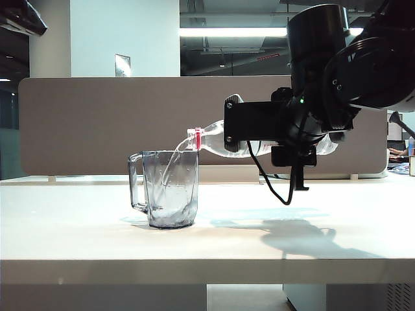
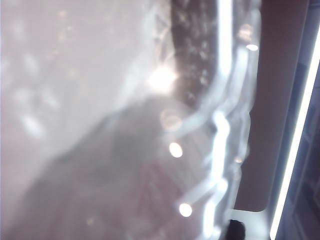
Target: Pick up the mineral water bottle on the table and pour water into the mug until it's full.
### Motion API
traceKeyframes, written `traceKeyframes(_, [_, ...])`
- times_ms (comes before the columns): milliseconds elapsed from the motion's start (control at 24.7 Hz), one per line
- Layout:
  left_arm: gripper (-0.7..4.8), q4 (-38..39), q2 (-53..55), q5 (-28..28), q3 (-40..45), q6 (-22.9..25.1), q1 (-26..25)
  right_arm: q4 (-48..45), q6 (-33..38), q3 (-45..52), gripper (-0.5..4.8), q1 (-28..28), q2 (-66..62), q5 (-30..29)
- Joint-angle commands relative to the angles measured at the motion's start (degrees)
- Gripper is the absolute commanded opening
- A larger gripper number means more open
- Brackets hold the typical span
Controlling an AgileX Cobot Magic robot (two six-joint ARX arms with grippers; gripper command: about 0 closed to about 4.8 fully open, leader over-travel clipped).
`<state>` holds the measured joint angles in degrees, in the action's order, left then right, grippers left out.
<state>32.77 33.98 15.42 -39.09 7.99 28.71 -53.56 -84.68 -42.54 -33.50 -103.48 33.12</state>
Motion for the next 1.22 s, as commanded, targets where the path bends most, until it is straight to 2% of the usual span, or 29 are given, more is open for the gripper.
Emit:
traceKeyframes(41, [-0.05, -0.6, -0.1, 0.2, -0.2, 0.2, 0.0, -4.2, -3.7, -0.6, 2.06, -0.1, 0.9, 0.4])
traceKeyframes(486, [-0.05, -0.7, -0.1, 0.2, -0.2, 0.2, 0.0, -7.2, -8.7, -0.7, 2.06, -0.1, 0.9, 0.4])
traceKeyframes(1215, [-0.05, -0.6, -0.1, 0.2, -0.2, 0.2, 0.0, -7.2, -9.9, -0.7, 2.06, -0.7, 0.9, 0.4])
